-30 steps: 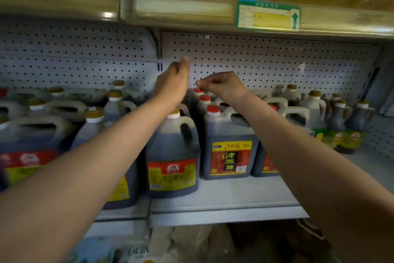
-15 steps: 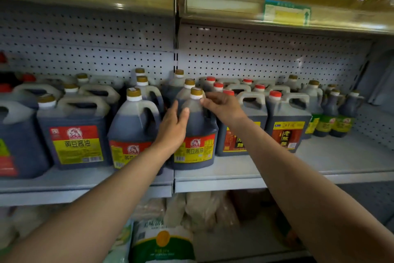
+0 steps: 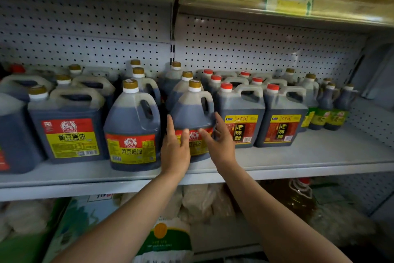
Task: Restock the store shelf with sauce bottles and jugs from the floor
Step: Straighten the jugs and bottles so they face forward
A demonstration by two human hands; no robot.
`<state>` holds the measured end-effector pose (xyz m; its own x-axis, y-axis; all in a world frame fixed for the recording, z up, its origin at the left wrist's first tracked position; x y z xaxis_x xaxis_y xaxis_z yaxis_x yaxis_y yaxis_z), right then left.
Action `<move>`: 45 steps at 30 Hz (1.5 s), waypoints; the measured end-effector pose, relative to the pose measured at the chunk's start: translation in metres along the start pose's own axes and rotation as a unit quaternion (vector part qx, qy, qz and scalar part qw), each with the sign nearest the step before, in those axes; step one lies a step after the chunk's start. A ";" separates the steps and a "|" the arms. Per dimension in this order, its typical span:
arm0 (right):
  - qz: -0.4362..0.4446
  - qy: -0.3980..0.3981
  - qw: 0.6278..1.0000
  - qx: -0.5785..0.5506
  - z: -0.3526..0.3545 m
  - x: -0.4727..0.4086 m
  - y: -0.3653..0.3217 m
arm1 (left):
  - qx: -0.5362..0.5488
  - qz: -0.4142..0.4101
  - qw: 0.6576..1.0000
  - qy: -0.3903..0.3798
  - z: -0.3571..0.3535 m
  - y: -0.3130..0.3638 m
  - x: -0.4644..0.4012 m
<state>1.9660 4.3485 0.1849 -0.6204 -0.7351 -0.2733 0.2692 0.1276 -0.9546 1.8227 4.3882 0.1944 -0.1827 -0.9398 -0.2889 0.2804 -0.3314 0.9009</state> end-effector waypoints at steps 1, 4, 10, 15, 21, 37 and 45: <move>-0.006 0.003 1.000 -0.001 -0.001 0.001 0.001 | 0.004 0.008 1.000 0.010 0.001 0.000 0.002; -0.032 0.023 0.999 0.019 -0.005 0.001 0.007 | -0.010 0.042 0.999 0.010 -0.001 -0.002 0.006; -0.053 0.081 0.993 0.065 -0.013 0.001 0.010 | -0.023 0.084 0.996 -0.009 -0.010 -0.004 -0.002; -0.056 0.107 0.990 0.066 -0.025 -0.010 0.008 | -0.008 0.090 0.996 -0.025 -0.006 -0.004 -0.017; -0.028 0.071 0.995 -0.063 -0.030 0.002 0.018 | 0.046 0.051 0.996 -0.058 -0.002 -0.020 0.007; -0.043 -0.013 0.990 -0.132 -0.042 0.023 0.033 | 0.079 0.076 0.989 -0.098 -0.027 -0.024 -0.006; -0.062 -0.019 0.991 -0.114 -0.047 0.001 0.036 | 0.054 0.074 0.990 -0.108 -0.035 -0.023 -0.021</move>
<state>1.9409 4.3835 0.1446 -0.6092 -0.7782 -0.1526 0.0175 0.1791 -0.9837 1.8536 4.4128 0.1688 -0.3475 -0.9338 -0.0859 0.2192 -0.1700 0.9608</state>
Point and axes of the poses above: each hand's wrist, its own x-axis away from the middle knuckle, its own z-axis out of the back of the hand, y = z × x, the point moved 4 cm from there along -x, towards the middle knuckle, and after that the axes turned 2 degrees about x, right-handed, at the moved point
